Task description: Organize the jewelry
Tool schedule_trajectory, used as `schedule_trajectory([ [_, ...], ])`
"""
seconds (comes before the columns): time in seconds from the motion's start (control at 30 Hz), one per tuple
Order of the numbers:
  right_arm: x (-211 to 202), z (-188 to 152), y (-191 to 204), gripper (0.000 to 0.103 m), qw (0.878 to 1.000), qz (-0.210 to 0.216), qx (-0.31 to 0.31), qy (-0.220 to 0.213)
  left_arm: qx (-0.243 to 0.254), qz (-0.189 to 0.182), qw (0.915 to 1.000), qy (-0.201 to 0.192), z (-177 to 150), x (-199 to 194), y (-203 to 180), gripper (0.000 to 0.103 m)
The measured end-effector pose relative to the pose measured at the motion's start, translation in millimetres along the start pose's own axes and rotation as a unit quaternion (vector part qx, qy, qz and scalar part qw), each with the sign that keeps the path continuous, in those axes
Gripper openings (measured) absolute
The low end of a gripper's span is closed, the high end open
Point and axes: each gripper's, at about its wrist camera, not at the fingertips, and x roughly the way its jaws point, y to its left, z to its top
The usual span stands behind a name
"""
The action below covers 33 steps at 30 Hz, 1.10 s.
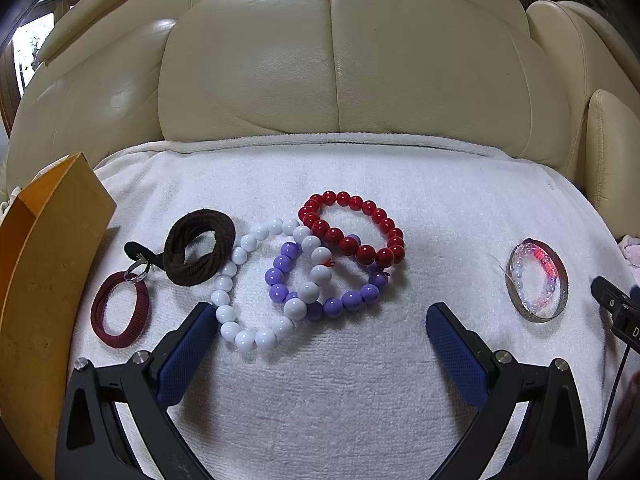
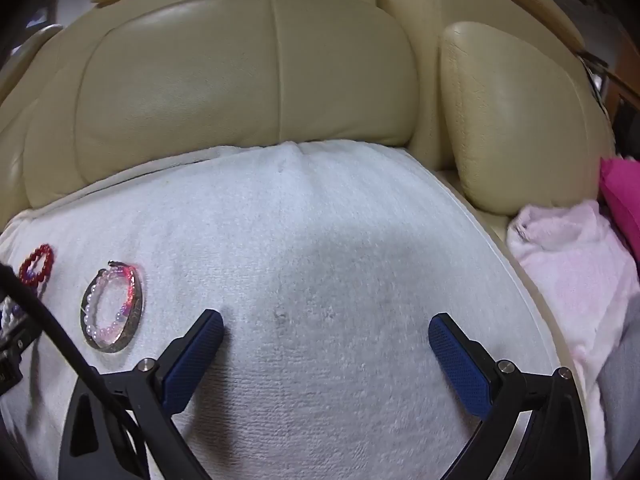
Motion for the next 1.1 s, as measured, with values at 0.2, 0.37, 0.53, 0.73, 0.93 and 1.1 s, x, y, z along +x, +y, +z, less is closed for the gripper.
schedule_trajectory([
  [0.2, -10, -3, -4, 0.103, 0.999, -0.004, 0.042, 0.033, -0.023, 0.016, 0.9986, 0.044, 4, -4, -4, 0.103],
  [0.37, -20, 1, -12, 0.103, 0.997, 0.042, 0.026, 0.066, -0.02, 0.001, 0.9988, 0.044, -2, -32, 0, 0.103],
  [0.53, -86, -7, -11, 0.103, 0.997, 0.069, -0.006, -0.021, 0.024, 0.07, 0.9944, -0.075, -14, -121, 0, 0.103],
  [0.73, -181, -23, -11, 0.103, 0.982, 0.119, -0.003, -0.144, 0.008, 0.096, 0.9853, -0.141, -26, -202, 21, 0.103],
  [0.93, -197, -26, 10, 0.103, 0.977, 0.156, 0.004, -0.143, -0.012, 0.092, 0.9854, -0.143, -31, -215, 33, 0.103],
  [1.1, -183, -28, 49, 0.103, 0.977, 0.172, -0.058, -0.111, -0.007, 0.091, 0.9847, -0.148, -28, -212, 38, 0.103],
])
